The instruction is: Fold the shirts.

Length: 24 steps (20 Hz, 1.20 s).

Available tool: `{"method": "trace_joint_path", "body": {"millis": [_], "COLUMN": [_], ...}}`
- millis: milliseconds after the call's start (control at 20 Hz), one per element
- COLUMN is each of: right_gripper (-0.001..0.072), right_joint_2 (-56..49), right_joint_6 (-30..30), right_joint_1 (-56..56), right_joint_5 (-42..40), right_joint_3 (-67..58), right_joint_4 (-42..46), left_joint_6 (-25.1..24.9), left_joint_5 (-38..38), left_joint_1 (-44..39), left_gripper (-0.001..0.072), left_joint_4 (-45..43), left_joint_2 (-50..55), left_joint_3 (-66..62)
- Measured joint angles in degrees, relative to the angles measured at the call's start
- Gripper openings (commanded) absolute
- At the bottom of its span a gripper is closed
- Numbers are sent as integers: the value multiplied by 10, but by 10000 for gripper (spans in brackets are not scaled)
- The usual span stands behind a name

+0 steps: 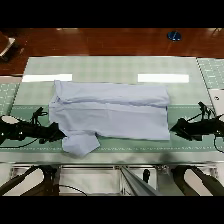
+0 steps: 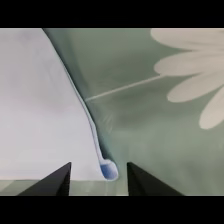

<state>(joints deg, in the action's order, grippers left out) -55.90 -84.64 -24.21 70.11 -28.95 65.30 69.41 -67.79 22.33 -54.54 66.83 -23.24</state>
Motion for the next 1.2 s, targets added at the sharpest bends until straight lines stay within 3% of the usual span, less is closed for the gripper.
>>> {"method": "trace_joint_path", "body": {"millis": [200, 500, 550, 600, 650, 900, 1200], "right_gripper": [404, 398, 341, 151, 20, 20, 20], "right_joint_2": [-36, -92, -99, -104, -110, -118, -131], "right_joint_6": [5, 22, 23, 24, 25, 42, 49], "right_joint_1": [0, 17, 31, 46, 62, 112, 124], "right_joint_5": [37, 21, 14, 2, -19, -29, -14], "right_joint_3": [4, 5, 4, 2, -2, -60, -180], "right_joint_4": [10, -41, -53, -59, -61, -63, -61], "left_joint_6": [0, 0, 0, 0, 0, -19, -37], "left_joint_5": [0, 0, 0, 0, 0, 15, 2], "left_joint_1": [-1, -1, -1, -1, -1, 4, -12], "left_gripper": [19, 19, 19, 19, 19, 19, 19], "left_joint_4": [-2, -4, -4, -4, -4, -9, 111], "left_joint_2": [0, 0, 0, 0, 0, 0, 9], "left_joint_3": [0, 0, 0, 0, 0, -45, -168]}}
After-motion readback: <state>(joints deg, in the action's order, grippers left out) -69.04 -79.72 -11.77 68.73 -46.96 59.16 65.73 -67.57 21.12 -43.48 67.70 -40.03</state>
